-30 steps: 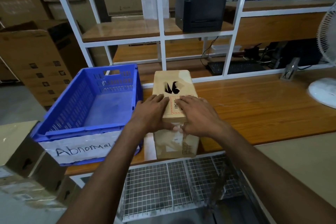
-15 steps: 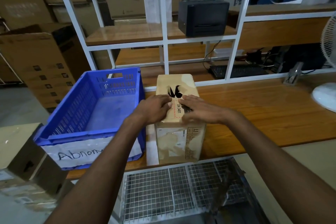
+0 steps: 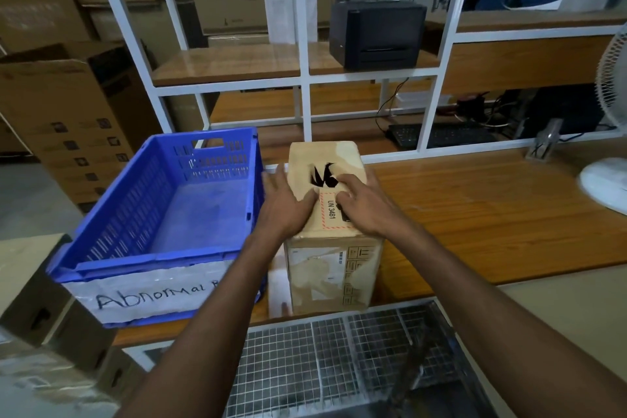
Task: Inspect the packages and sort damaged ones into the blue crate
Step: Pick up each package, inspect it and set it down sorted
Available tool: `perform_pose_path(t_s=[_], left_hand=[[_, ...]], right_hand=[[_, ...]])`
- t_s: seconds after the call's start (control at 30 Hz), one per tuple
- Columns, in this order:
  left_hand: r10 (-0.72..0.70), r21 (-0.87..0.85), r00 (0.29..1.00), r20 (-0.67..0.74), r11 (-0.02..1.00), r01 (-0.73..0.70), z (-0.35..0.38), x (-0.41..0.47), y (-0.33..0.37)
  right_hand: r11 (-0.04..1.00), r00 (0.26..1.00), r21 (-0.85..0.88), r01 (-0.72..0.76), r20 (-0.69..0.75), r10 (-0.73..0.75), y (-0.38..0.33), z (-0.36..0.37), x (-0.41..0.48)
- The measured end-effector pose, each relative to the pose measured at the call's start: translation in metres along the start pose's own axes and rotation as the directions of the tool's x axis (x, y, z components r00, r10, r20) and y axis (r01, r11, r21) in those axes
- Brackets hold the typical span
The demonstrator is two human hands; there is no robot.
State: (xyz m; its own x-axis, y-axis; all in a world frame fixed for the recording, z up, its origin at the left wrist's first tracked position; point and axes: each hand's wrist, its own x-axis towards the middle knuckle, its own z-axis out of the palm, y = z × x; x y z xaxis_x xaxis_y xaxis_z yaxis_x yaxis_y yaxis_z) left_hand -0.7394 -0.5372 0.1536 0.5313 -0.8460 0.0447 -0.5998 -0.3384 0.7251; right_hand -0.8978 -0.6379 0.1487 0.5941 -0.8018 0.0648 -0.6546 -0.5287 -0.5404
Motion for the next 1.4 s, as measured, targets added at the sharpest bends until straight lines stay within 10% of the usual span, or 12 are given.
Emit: perform_pose_path(t_s=[0.13, 0.47, 1.0, 1.4], left_hand=[[-0.031, -0.354, 0.999, -0.024, 0.935, 0.021, 0.005, -0.017, -0.003], [0.135, -0.460, 0.931, -0.340, 0.839, -0.290, 0.010, -0.059, 0.012], [0.177, -0.249, 0.924, -0.340, 0.930, -0.270, 0.016, -0.079, -0.013], [0.495, 0.186, 0.848, -0.189, 0.866, -0.464, -0.042, -0.075, 0.025]], right_hand=[[0.994, 0.990, 0.101, 0.047, -0.140, -0.033, -0.003, -0.001, -0.017], [0.932, 0.841, 0.159, 0.326, -0.500, -0.208, 0.004, 0.006, -0.061], [0.937, 0.828, 0.049, 0.345, -0.486, -0.279, 0.028, 0.028, -0.093], [0.945, 0.881, -0.146, 0.292, -0.342, -0.326, -0.009, -0.036, -0.088]])
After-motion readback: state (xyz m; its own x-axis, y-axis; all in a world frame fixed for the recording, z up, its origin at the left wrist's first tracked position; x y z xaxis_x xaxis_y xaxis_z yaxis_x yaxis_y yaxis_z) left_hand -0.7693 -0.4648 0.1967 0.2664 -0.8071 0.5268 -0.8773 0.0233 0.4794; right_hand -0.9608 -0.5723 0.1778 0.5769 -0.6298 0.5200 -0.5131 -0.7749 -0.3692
